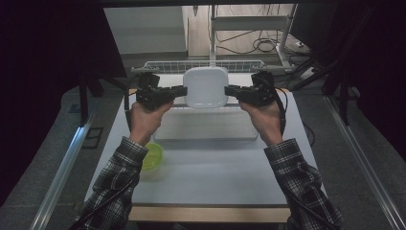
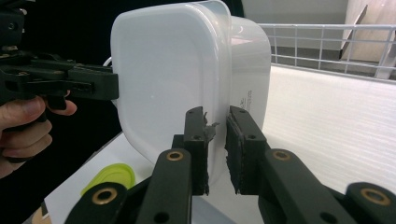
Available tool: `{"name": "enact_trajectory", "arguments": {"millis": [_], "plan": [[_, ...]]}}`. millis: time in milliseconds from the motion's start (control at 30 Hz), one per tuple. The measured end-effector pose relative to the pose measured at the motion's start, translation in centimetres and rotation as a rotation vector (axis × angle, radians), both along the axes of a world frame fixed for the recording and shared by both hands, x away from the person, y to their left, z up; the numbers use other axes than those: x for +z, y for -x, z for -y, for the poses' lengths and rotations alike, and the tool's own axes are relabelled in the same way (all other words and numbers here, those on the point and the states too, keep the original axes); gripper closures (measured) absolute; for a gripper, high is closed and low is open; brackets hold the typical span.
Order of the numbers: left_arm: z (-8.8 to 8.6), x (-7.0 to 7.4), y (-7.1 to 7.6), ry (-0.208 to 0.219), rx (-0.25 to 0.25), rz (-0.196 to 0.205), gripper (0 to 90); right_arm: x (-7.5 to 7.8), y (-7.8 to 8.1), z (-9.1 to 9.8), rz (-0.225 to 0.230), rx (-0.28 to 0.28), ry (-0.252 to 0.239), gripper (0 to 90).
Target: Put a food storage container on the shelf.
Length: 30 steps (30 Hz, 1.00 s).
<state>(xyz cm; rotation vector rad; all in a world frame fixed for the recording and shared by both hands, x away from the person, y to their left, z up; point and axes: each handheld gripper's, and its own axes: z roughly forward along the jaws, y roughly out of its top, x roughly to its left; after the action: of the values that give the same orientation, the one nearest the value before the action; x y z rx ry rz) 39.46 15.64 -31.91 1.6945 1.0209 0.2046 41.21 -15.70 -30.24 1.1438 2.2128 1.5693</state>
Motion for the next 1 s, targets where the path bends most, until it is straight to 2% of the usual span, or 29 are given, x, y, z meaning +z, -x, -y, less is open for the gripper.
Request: {"name": "enact_trajectory", "arguments": {"millis": [133, 267, 367, 733, 867, 1000], "plan": [[0.2, 0.0, -0.2, -0.012, 0.01, 0.006, 77.9, -0.2, -0.3, 0.0, -0.006, -0.002, 0.008, 78.6], [0.4, 0.1, -0.3, -0.038, 0.02, 0.029, 74.1, -0.2, -0.4, -0.3, 0.015, -0.003, 0.033, 77.3], [0.3, 0.0, -0.6, -0.028, 0.011, 0.036, 66.3, -0.1, -0.5, -0.7, 0.043, 0.008, 0.051, 73.6], [0.7, -0.1, -1.8, -0.03, 0.038, 0.055, 60.7, -0.1, -1.8, -1.4, 0.052, -0.013, 0.073, 67.1], [1.0, -0.3, -2.4, -0.066, 0.038, 0.048, 59.0, -0.1, -2.3, -1.5, 0.054, -0.022, 0.071, 64.2], [1.3, -0.2, -2.8, -0.094, 0.035, 0.058, 54.7, 0.0, -2.7, -1.6, 0.057, -0.027, 0.074, 61.2]]}}
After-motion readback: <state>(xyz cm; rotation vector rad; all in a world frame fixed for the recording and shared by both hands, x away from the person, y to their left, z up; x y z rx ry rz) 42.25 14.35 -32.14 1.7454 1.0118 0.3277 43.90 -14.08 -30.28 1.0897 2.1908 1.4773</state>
